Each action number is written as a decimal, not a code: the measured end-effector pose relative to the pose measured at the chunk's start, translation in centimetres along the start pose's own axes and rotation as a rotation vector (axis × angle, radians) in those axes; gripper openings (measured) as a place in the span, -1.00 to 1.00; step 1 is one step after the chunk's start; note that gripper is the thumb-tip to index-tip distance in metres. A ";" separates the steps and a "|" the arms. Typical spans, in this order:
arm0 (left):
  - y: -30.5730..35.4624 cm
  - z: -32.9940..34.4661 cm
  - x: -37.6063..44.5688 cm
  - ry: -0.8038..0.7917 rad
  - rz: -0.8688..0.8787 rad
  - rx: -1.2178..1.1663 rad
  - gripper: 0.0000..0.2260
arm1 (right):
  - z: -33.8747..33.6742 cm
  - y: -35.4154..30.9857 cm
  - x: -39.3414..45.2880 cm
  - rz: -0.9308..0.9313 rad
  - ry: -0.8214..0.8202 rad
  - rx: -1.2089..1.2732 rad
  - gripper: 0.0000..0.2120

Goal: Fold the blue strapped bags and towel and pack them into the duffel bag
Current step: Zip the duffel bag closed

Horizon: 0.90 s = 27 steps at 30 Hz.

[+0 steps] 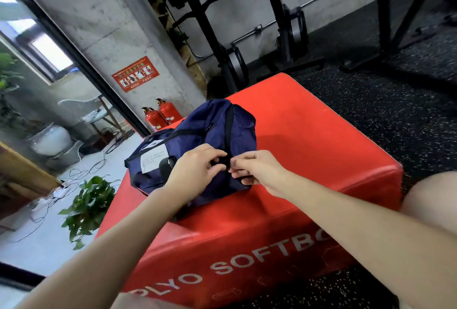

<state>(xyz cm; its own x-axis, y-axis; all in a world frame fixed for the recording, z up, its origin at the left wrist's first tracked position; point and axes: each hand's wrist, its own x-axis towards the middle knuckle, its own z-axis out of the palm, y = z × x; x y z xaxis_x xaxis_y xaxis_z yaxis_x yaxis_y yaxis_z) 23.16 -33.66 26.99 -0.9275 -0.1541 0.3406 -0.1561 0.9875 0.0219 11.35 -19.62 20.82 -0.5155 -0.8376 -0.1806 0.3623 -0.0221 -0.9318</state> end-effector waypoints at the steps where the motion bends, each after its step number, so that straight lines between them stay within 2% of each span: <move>1: -0.2 -0.4 0.6 -0.041 0.035 0.015 -0.76 | 0.2 0.0 -0.1 0.034 -0.001 0.025 -0.81; 3: -0.3 -1.0 1.7 -0.132 0.081 0.043 -0.76 | 0.4 0.1 -0.3 0.066 -0.028 0.060 -0.72; 5: -0.5 -1.5 2.7 -0.204 0.132 0.093 -0.75 | 0.6 0.3 -0.4 0.022 -0.038 0.115 -0.70; 12: -0.6 -2.3 5.7 -0.312 0.310 0.196 -0.73 | 1.4 0.4 0.1 0.052 -0.086 0.301 -0.90; 19: -1.3 -2.6 7.0 -0.336 0.442 0.307 -0.71 | 2.4 2.1 1.0 -0.170 0.117 0.184 -0.87; 27: -2.3 -3.2 8.4 -0.259 0.491 0.232 -0.83 | 3.6 2.5 0.7 -0.297 0.284 0.137 -0.91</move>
<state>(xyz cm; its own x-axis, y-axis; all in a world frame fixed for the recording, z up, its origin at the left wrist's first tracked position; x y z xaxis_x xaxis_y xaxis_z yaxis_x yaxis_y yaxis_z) 16.81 -37.12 32.80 -0.9579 0.2866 0.0177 0.2688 0.9167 -0.2956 14.68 -22.26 19.55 -0.7996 -0.6005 -0.0081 0.2557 -0.3282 -0.9093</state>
